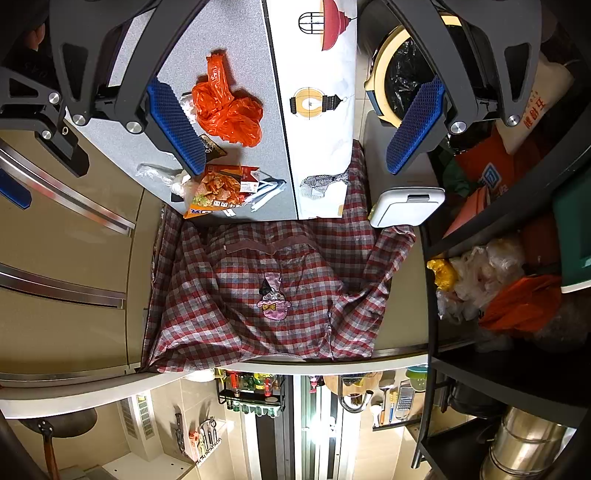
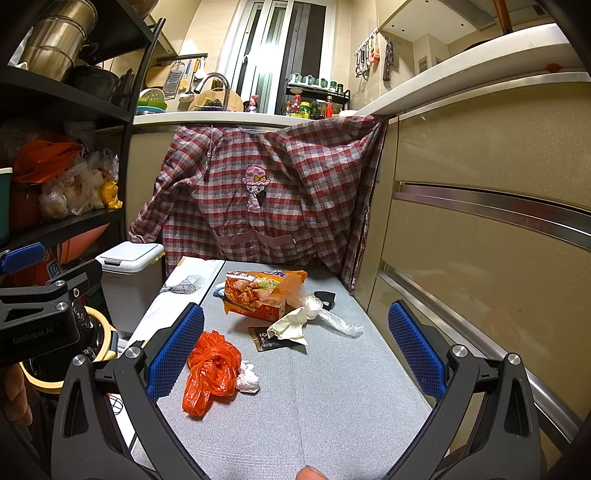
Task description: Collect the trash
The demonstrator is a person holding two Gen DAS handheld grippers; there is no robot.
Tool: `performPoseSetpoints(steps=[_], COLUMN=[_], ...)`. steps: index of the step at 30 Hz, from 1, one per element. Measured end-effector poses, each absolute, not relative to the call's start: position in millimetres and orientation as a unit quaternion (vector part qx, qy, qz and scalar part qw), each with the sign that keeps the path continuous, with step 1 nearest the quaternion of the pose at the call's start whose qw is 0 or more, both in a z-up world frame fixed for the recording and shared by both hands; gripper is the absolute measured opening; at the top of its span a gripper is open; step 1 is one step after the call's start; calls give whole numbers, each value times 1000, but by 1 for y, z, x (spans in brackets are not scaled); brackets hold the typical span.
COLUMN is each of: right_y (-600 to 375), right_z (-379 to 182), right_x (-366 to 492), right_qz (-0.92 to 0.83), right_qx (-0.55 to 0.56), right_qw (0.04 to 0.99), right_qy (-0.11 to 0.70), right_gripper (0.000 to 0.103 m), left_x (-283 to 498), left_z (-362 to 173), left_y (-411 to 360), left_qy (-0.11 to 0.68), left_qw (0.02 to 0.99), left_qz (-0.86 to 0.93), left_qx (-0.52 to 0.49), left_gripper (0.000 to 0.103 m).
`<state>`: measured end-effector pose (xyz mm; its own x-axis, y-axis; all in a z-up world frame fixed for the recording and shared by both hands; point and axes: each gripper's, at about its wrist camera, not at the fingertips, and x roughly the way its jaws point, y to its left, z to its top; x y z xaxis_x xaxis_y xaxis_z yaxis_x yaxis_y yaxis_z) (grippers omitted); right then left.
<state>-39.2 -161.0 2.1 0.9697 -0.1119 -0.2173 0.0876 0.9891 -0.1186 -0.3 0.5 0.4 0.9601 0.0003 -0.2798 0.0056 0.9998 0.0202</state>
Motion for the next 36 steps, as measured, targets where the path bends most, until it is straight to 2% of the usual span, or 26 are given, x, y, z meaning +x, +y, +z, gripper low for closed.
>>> performPoseSetpoints(steps=[36], right_y=[-161], right_z=[3], right_x=[-40], right_qz=[-50], right_qx=[-58], right_qw=[991], right_qy=[114], right_gripper=[98], left_x=[0], left_z=[0], left_y=[1], left_qy=[142], left_qw=[990], left_qz=[-1], left_qx=[10], left_gripper=[95])
